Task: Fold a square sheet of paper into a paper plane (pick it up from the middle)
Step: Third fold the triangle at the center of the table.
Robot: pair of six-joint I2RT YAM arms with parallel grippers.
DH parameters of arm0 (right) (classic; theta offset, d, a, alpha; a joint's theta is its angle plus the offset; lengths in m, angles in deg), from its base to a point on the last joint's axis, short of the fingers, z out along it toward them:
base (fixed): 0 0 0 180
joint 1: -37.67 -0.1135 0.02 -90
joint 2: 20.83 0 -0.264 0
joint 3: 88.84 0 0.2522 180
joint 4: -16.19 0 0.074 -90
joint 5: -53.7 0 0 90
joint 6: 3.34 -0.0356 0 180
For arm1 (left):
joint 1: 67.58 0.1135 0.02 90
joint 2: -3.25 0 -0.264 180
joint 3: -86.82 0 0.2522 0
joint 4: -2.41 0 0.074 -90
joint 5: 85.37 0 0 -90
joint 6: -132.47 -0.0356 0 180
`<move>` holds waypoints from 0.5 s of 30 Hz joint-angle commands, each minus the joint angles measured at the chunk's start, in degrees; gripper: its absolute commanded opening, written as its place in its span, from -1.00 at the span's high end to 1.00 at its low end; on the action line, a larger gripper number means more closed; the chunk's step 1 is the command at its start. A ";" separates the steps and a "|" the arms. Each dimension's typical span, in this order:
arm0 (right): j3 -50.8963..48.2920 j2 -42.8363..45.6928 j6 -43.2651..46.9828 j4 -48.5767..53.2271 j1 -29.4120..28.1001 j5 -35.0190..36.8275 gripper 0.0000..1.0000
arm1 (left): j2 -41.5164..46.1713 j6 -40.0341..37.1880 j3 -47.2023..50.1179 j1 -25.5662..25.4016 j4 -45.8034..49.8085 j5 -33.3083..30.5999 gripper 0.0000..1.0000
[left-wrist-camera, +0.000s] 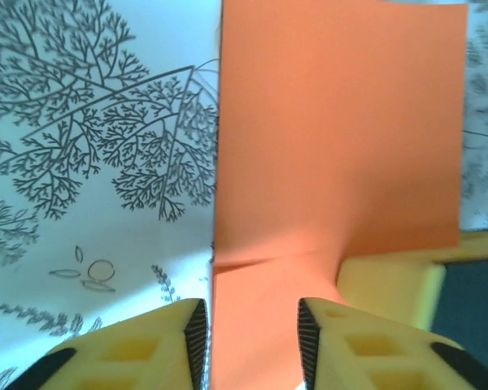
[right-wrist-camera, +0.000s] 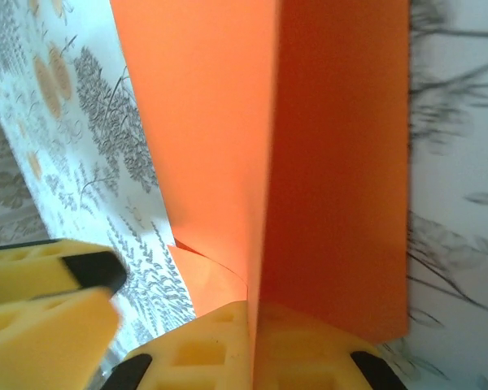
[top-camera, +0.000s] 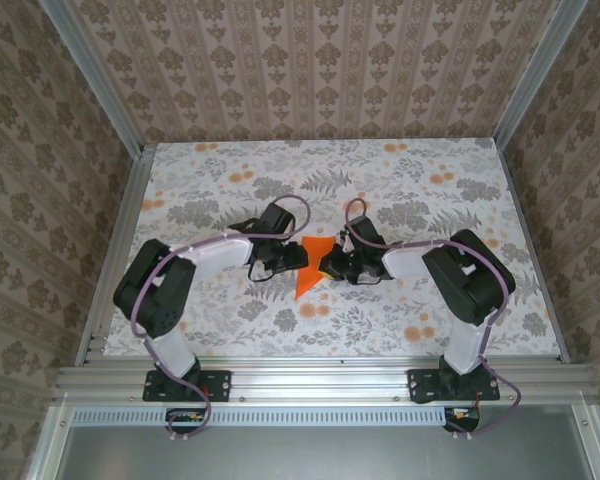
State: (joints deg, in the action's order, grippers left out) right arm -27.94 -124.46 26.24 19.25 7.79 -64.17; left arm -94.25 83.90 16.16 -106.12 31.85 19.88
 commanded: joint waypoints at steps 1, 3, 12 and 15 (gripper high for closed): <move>-0.72 5.83 -0.72 7.71 -0.22 6.94 0.93 | 5.31 -0.80 4.68 -0.12 -5.44 1.28 0.00; -0.77 7.96 -1.09 11.08 -0.26 9.46 0.94 | 7.42 -0.79 7.96 -0.63 -9.85 2.26 -0.19; 2.31 11.00 -3.35 24.77 -0.78 15.65 0.94 | 11.80 -4.81 16.19 -5.22 -20.32 1.96 -0.67; 3.86 10.54 -3.94 28.26 -0.98 16.69 0.94 | 11.45 -6.54 17.17 -6.55 -22.51 0.74 -0.70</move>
State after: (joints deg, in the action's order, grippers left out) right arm -26.44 -114.19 24.01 40.47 7.33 -50.64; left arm -84.00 80.69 32.36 -111.72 14.15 21.39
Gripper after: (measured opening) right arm 0.048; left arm 0.849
